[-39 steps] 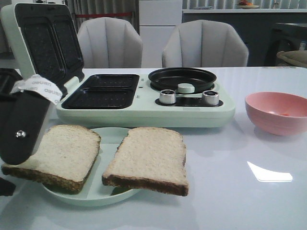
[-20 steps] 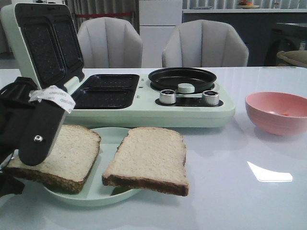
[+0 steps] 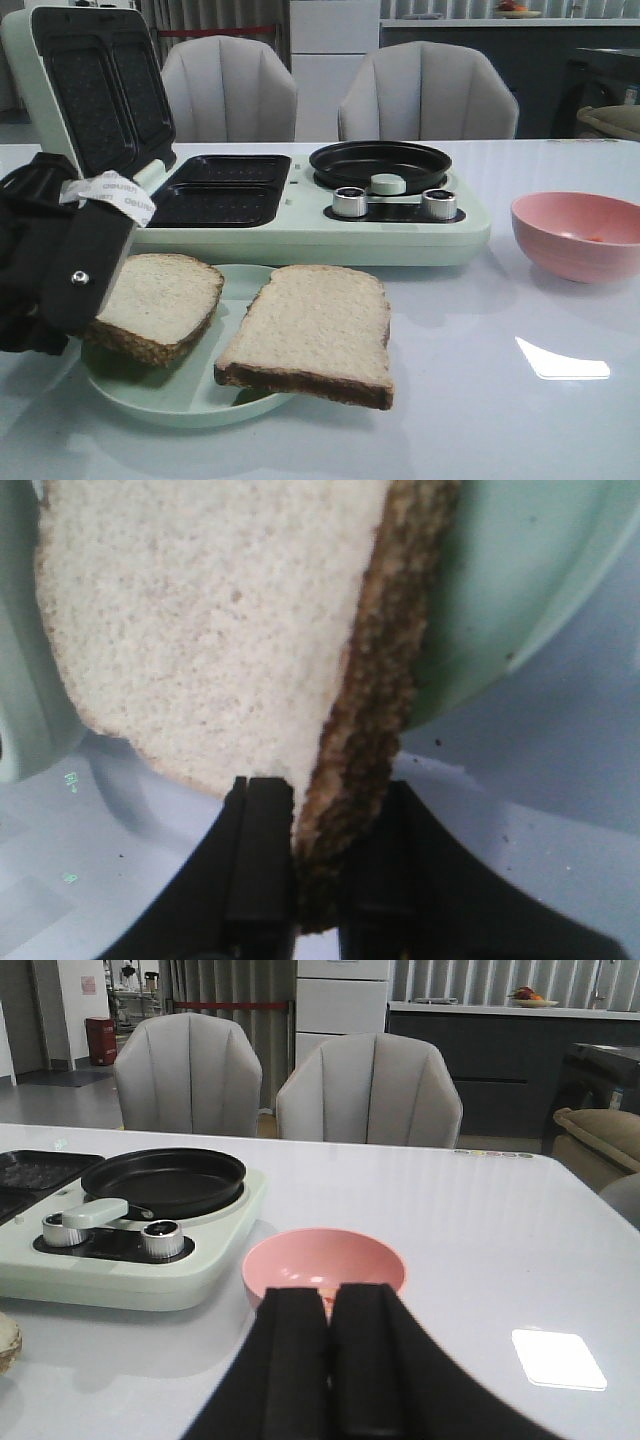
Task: Make breakfast with bread and shrimp
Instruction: 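Lower the left gripper and grasp the bread slice nearest it, then lift the bread slice with the left gripper over the sandwich plate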
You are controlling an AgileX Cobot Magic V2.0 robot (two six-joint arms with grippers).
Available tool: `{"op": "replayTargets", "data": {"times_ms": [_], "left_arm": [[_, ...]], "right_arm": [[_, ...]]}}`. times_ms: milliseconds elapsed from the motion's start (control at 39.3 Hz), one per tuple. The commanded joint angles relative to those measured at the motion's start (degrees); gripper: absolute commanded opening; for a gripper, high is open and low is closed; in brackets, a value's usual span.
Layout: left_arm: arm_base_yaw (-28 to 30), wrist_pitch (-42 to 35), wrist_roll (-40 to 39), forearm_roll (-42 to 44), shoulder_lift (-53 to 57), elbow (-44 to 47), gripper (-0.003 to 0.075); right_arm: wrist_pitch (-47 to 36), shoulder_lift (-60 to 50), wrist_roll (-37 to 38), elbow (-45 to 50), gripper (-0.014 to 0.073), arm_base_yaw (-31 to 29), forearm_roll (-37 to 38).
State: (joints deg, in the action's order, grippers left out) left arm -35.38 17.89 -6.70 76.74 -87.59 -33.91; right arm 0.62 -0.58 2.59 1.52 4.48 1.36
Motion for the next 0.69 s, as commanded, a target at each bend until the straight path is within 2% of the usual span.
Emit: {"op": "replayTargets", "data": {"times_ms": [0,306,484,662], "left_arm": [[-0.03,1.59,-0.2,-0.22,3.97,-1.28,0.0121],[-0.03,2.45,-0.2,-0.99,12.42,-4.0,0.0121],[0.29,2.17,-0.2,1.38,12.61,-10.54,0.0121],[3.38,-1.03,-0.2,3.14,9.73,-19.0,0.0121]], "right_arm": [[-4.43,-1.27,-0.06,-0.94,0.0132,-0.45,0.48],[-4.43,-1.27,-0.06,-0.94,0.0132,-0.45,0.48],[-4.43,-1.27,-0.06,-0.94,0.0132,-0.45,0.48],[-4.43,-1.27,-0.06,-0.94,0.0132,-0.45,0.48]]}}
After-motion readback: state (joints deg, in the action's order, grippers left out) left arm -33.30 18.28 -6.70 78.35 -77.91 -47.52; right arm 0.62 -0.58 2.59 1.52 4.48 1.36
